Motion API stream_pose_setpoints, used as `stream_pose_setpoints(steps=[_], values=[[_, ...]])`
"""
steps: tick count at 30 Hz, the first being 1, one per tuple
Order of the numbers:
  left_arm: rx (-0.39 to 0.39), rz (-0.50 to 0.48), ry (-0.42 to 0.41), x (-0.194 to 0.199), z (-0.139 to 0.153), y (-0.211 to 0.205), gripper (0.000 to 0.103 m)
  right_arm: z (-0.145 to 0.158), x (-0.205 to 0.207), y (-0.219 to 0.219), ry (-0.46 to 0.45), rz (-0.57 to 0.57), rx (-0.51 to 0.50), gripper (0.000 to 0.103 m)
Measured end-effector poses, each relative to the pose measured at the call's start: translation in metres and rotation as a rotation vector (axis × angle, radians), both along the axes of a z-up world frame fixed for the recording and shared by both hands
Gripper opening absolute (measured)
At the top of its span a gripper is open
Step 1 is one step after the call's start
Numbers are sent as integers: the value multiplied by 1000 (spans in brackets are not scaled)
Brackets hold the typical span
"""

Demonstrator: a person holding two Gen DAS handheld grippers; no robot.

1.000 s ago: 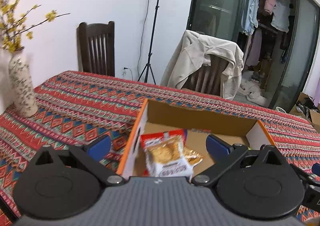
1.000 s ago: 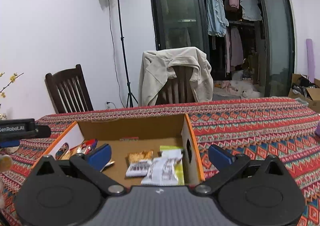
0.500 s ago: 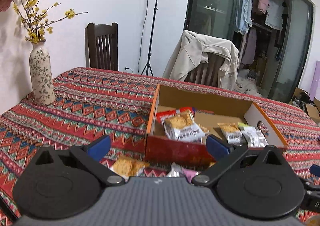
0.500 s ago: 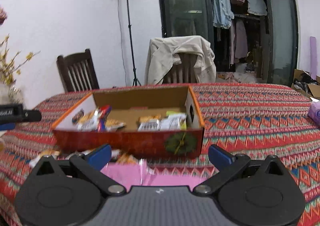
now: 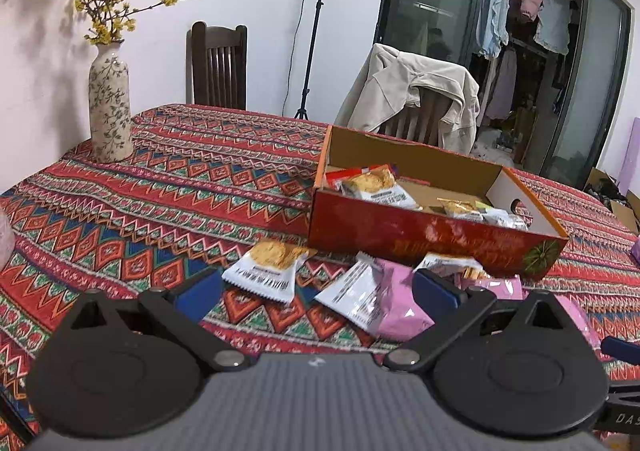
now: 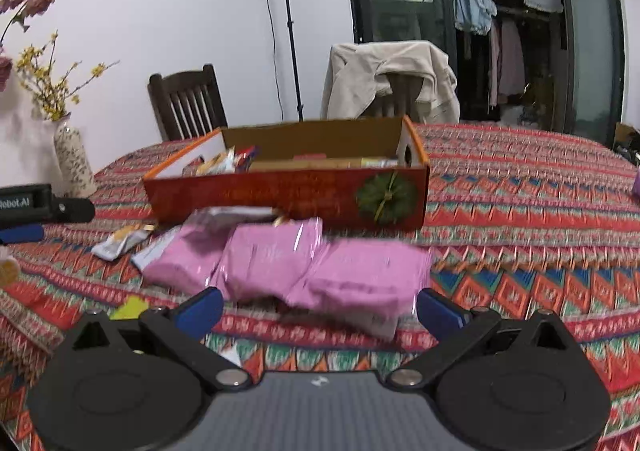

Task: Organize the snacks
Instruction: 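Withdraw both tools from the box back toward the snack pile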

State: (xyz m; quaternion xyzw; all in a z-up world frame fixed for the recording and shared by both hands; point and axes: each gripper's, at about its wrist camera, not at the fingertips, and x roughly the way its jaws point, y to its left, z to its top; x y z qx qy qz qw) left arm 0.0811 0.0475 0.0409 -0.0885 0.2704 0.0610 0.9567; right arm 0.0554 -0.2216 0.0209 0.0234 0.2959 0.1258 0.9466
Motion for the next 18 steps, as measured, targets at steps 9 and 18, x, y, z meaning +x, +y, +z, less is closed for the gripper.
stream_pose_setpoints(steps=[9,18], values=[[-36,-21,34,-12,-20,12,103,-14,-15,10,47,3,-38,103],[-36,-44,74,-24,-33,15,103,-13,-38,38,56,87,-67,103]])
